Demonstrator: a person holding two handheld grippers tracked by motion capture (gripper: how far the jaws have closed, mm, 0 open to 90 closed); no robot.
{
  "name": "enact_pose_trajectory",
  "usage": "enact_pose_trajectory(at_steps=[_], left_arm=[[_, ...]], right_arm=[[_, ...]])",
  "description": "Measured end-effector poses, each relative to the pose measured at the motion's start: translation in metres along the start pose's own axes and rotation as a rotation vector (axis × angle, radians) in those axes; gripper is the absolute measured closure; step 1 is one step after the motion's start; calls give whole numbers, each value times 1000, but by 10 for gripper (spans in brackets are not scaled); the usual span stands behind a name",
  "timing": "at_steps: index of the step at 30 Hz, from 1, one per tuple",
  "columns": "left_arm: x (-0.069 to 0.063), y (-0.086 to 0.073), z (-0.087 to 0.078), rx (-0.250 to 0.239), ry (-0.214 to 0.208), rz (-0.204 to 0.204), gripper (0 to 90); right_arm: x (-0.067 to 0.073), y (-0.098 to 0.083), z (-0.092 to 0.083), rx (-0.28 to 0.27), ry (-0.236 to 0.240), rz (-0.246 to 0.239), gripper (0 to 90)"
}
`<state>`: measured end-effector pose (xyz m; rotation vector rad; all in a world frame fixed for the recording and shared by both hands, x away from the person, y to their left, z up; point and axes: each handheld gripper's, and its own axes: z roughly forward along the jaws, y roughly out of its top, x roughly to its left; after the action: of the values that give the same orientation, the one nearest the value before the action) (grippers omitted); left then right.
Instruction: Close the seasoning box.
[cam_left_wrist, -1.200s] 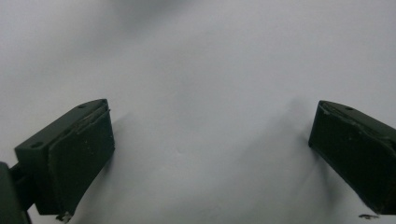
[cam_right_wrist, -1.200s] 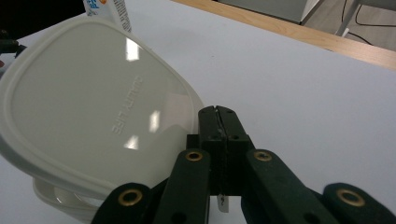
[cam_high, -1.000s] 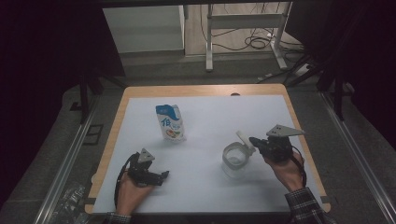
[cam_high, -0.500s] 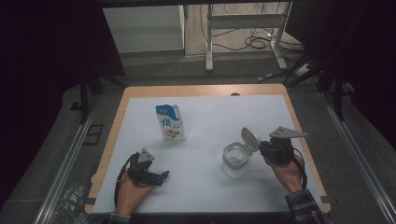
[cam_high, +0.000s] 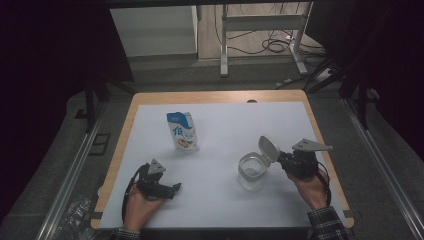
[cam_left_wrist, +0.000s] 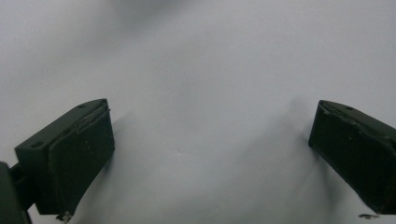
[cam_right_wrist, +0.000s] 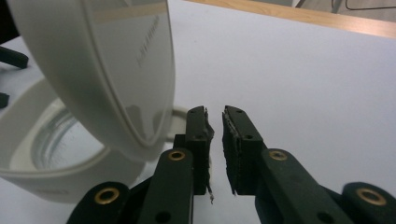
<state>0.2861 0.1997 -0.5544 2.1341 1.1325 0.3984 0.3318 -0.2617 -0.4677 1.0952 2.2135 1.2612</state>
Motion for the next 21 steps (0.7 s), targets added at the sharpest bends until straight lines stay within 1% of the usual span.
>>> enact_pose_trajectory(at_steps=[3, 5, 9, 17, 21], left_arm=[[0, 0, 0, 0, 0, -1, 2], [0, 0, 0, 1, 1, 0, 2], [0, 0, 0, 2, 1, 0, 2], [0, 0, 0, 0, -2, -8, 2], [0, 0, 0, -1, -1, -8, 2]], right_arm=[[0, -4, -1, 6, -10, -1, 776], [0, -9, -3, 16, -36, -12, 744], [1, -14, -5, 32, -61, -29, 687], [-1, -25, -4, 80, -81, -35, 570], [-2, -31, 0, 119, -100, -48, 512]])
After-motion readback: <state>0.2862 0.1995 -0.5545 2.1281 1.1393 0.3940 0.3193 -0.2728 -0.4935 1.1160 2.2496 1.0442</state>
